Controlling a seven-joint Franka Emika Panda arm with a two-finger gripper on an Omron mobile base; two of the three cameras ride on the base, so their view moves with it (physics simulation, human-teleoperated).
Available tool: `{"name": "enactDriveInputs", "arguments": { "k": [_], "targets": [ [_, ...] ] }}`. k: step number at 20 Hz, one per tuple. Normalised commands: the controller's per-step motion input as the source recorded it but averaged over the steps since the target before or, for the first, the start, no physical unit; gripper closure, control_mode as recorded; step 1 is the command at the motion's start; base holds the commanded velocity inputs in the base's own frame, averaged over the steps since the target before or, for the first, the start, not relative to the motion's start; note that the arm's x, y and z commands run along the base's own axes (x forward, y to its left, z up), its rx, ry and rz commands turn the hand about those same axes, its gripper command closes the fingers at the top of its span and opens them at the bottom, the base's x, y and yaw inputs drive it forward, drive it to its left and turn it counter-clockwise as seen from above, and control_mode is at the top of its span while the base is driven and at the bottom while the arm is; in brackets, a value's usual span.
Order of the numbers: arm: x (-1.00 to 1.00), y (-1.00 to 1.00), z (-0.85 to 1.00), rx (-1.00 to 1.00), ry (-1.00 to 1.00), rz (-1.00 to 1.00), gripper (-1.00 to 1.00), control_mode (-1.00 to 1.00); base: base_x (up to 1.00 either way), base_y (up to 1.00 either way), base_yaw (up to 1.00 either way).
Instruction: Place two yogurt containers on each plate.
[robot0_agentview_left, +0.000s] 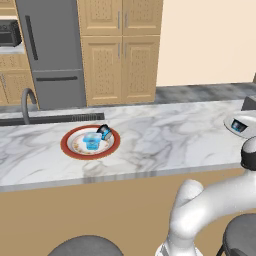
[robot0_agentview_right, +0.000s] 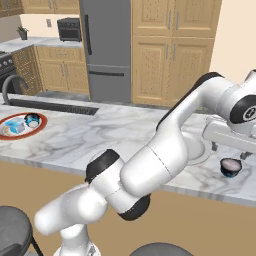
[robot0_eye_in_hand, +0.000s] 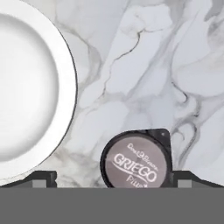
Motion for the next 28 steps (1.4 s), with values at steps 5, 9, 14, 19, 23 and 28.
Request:
{"name": "enactDriveInputs", "arguments": {
  "k": [5, 9, 14, 19, 23, 28],
  "targets": [
    [0.07, 0.03, -0.27, -0.07, 0.00, 0.00, -1.00, -1.00, 0.00, 0.00, 0.00],
    [-0.37, 0.00, -0.01, -0.07, 0.01, 0.00, -1.00, -1.00, 0.00, 0.00, 0.00],
    [-0.44, 0.00, -0.13, -0.06, 0.01, 0.00, -1.00, -1.00, 0.00, 0.00, 0.00],
    [0.01, 0.09, -0.64, -0.01, 0.01, 0.00, -1.00, -1.00, 0.00, 0.00, 0.00],
    [0.23, 0.19, -0.44, -0.01, 0.00, 0.00, -1.00, -1.00, 0.00, 0.00, 0.00],
    [0.02, 0.11, -0.04, 0.00, 0.00, 0.00, -1.00, -1.00, 0.00, 0.00, 0.00]
  ]
}}
